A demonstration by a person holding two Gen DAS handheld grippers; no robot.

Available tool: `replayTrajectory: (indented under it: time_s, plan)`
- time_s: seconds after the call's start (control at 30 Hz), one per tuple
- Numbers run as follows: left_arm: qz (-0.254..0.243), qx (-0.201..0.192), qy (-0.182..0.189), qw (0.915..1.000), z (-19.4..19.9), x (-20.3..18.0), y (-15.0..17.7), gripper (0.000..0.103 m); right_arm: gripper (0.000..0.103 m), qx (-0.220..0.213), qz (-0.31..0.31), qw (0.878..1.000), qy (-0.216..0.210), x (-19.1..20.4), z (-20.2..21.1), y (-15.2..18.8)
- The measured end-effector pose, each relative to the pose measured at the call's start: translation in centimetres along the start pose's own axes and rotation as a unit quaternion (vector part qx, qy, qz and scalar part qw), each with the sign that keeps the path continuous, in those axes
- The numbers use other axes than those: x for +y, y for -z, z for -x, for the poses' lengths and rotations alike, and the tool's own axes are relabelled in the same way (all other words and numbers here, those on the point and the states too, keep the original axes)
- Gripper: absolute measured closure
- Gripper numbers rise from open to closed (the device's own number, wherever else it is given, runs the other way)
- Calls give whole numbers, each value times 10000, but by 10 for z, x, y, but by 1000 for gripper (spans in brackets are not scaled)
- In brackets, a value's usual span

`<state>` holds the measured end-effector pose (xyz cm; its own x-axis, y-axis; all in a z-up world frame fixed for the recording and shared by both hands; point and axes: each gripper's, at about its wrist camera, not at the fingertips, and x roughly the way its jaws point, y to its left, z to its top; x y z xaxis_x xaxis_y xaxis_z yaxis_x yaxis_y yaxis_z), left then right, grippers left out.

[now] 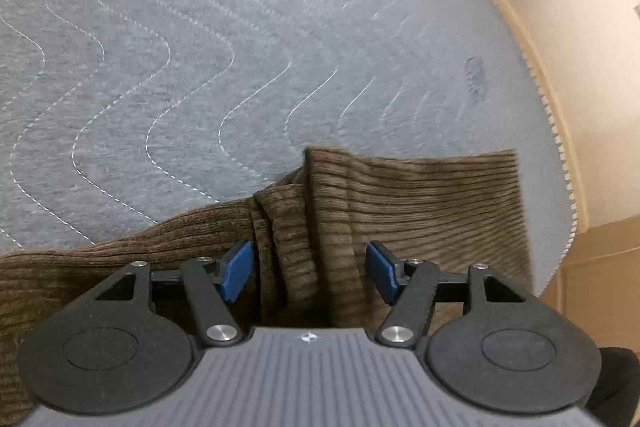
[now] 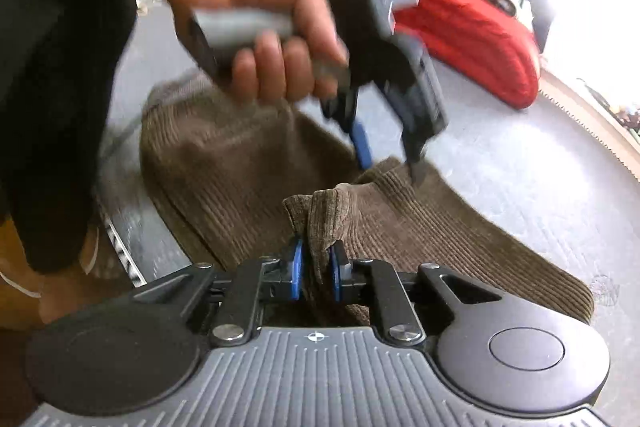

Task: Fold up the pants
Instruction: 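Grasp the folded corduroy with the right gripper while the left gripper pinches the fold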

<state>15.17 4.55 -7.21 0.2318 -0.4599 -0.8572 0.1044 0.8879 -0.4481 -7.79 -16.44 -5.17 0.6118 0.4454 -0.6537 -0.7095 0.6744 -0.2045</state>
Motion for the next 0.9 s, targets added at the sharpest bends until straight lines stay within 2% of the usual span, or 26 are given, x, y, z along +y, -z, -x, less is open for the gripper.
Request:
replayTrajectory:
  time_s: [0.07, 0.1, 0.13, 0.2, 0.23, 0.3, 0.37, 0.4, 0.47, 0.53, 0.63, 0.7, 0.77, 0.83, 0.9]
  plan:
    - [-142, -7, -60, 9999, -2, -4, -2, 58, 88, -18, -49, 10000, -12, 0, 4, 4]
    - [-242, -51, -64, 9997, 1, -6, -3, 74, 88, 31, -50, 10000, -32, 0, 2, 6]
    - [-260, -135, -44, 9996, 4, -6, -5, 82, 88, 85, -47, 9999, -59, 2, 0, 9]
    - [-228, -382, 84, 9990, 20, -6, -7, 86, 88, 218, -58, 9996, -139, 4, -5, 14]
    - [-269, -468, 22, 9985, 27, -6, -7, 90, 88, 277, -50, 9994, -189, 6, -9, 16]
    - [-376, -439, -162, 9982, 29, -8, 0, 90, 90, 412, 58, 9987, -307, 13, -17, 21]
    - [-564, -200, -470, 9971, 18, -10, 7, 87, 90, 632, 40, 9970, -456, 17, -27, 26]
    - [-694, -213, -636, 9953, 17, -13, 9, 79, 90, 727, -12, 9961, -492, 18, -31, 28]
    - [-936, -501, -868, 9905, 24, -22, 11, 76, 90, 789, -143, 9958, -444, 17, -30, 29]
    - [-1217, -943, -995, 9831, 39, -33, 11, 74, 88, 738, -523, 9950, -429, 6, -21, 25]
    - [-1395, -1272, -766, 9790, 52, -45, 15, 74, 76, 373, -1462, 9881, -315, -24, 6, 20]
    - [-1446, -1109, -430, 9823, 48, -50, 17, 74, 66, 92, -2061, 9785, 34, -48, 26, 23]
    - [-1644, -894, -371, 9816, 38, -55, 20, 75, 61, -51, -2611, 9635, 590, -69, 42, 32]
    - [-1855, -642, -560, 9789, 22, -57, 22, 76, 55, 12, -3262, 9366, 1275, -92, 52, 49]
    - [-1924, -388, -952, 9759, 6, -51, 26, 77, 52, 359, -3737, 9089, 1817, -111, 52, 68]
